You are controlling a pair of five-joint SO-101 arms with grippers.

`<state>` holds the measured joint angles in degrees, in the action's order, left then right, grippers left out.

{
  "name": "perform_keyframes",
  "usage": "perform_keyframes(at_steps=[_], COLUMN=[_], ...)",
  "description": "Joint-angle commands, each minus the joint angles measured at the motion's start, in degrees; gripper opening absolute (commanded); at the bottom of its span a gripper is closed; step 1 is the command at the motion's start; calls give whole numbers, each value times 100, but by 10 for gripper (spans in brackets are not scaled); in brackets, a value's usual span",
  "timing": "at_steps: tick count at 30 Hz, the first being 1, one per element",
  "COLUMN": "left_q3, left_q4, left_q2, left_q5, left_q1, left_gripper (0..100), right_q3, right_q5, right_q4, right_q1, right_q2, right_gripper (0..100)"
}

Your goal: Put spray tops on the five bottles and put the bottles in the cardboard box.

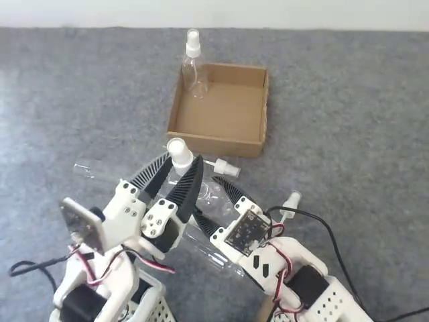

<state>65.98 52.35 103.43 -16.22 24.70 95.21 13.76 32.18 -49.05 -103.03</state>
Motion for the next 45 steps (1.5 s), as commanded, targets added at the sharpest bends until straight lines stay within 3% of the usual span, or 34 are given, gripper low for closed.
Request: perform_keyframes(at_steps=[1,13,19,37,45], left_q3=[13,303,330,708,760], left_q4=[-35,-70,-70,-158,-149], left_q2=[97,97,97,97,97], left_q5=[53,211,220,448,651], left_q1=[9,149,264,316,695], left_gripper=[13,14,15,16,16], right_q3=[123,123,123,123,123], right_q5=[-105,-149,-897,-932,-932], right_q4=[-154,-356,-356,-567,-576], right_q1=[-22,303,312,664,681], right_q2=[-101,-110,-110,-110,-110], right_gripper=[87,87,87,87,87])
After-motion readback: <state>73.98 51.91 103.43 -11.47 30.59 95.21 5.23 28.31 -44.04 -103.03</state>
